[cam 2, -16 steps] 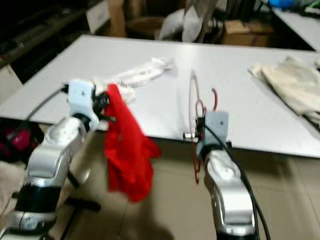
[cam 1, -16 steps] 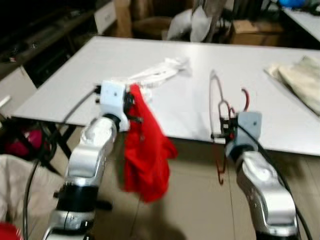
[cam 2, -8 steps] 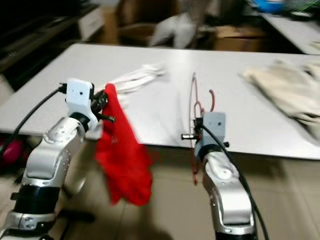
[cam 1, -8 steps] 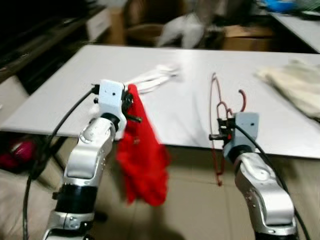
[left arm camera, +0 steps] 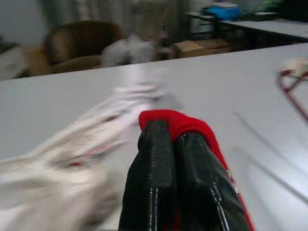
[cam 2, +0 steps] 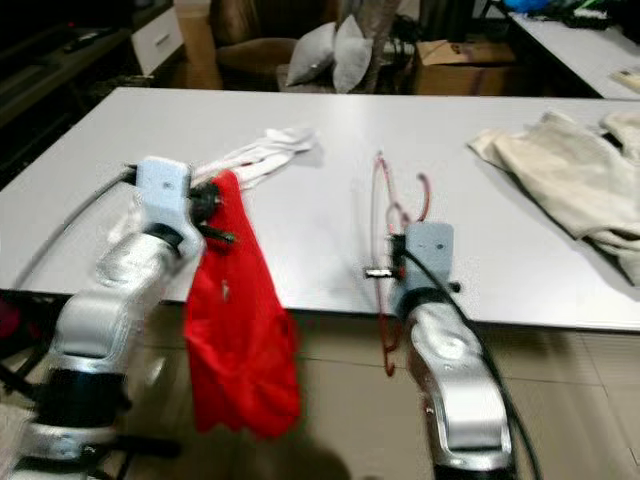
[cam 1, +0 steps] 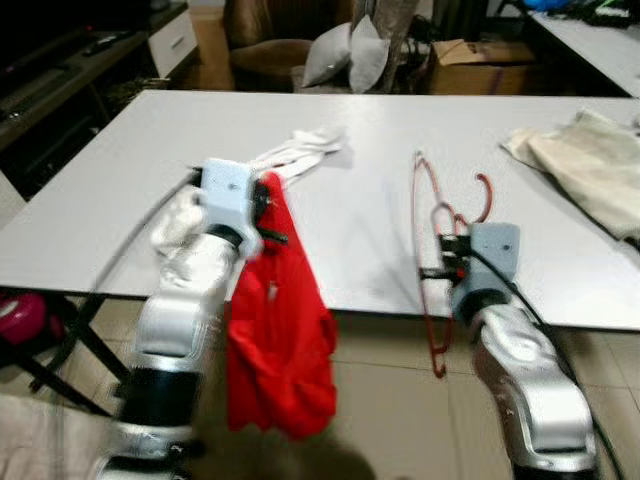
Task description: Hang hanger
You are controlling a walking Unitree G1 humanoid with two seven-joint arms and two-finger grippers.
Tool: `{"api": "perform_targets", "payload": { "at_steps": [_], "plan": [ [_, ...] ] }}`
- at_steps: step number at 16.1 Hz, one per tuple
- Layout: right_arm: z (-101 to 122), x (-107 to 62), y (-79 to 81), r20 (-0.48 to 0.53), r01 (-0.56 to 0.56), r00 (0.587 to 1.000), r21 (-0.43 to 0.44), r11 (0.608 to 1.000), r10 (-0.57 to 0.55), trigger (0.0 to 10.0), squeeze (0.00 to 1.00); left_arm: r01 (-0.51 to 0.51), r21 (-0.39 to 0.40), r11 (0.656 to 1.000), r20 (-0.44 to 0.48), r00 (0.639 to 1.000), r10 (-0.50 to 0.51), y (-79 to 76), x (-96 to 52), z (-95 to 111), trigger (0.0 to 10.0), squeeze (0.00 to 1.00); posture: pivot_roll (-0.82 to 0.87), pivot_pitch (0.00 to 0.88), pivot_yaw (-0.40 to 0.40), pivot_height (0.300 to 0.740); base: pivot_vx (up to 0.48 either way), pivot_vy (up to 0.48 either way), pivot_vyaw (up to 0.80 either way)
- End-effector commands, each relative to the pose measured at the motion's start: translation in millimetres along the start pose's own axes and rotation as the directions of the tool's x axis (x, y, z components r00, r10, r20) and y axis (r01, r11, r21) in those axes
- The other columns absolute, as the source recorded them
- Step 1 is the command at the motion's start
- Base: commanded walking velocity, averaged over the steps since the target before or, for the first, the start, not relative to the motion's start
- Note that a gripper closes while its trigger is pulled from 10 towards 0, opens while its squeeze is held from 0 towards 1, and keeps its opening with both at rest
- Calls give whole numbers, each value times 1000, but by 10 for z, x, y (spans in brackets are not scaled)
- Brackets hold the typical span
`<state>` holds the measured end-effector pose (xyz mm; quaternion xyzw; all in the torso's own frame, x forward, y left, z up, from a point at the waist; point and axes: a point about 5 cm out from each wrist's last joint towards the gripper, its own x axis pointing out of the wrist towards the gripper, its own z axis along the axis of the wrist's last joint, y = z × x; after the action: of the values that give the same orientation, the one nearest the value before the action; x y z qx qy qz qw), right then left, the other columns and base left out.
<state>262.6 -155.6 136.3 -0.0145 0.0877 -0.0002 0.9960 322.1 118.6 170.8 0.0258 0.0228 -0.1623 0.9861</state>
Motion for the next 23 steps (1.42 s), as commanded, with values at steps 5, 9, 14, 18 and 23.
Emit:
{"api": "perform_targets", "payload": {
  "at_steps": [5,9,14,18,23],
  "plan": [
    [18,-10,-1,13,2,1000,0,1000,-2,10000,0,-11,19,1000,45,999,10,40,3,119,10000,0,-19,0,40,740,324,0,0],
    [63,-4,-6,36,-27,999,-17,999,28,10000,0,-10,16,1000,0,1000,10,33,32,64,10000,0,-27,0,35,740,229,0,0],
    [304,-34,-22,73,-299,944,-210,931,320,10000,0,-27,104,994,84,996,19,233,372,404,10000,0,-42,0,34,740,0,0,0],
    [707,-185,-304,90,-471,849,-321,822,521,10000,0,-62,132,989,146,988,42,548,590,817,10000,0,-55,0,38,740,0,0,0],
    [1126,-414,-594,100,-556,762,-405,726,640,10000,0,-90,201,975,154,986,59,671,708,992,10000,0,-56,0,40,740,0,0,0]
  ]
}}
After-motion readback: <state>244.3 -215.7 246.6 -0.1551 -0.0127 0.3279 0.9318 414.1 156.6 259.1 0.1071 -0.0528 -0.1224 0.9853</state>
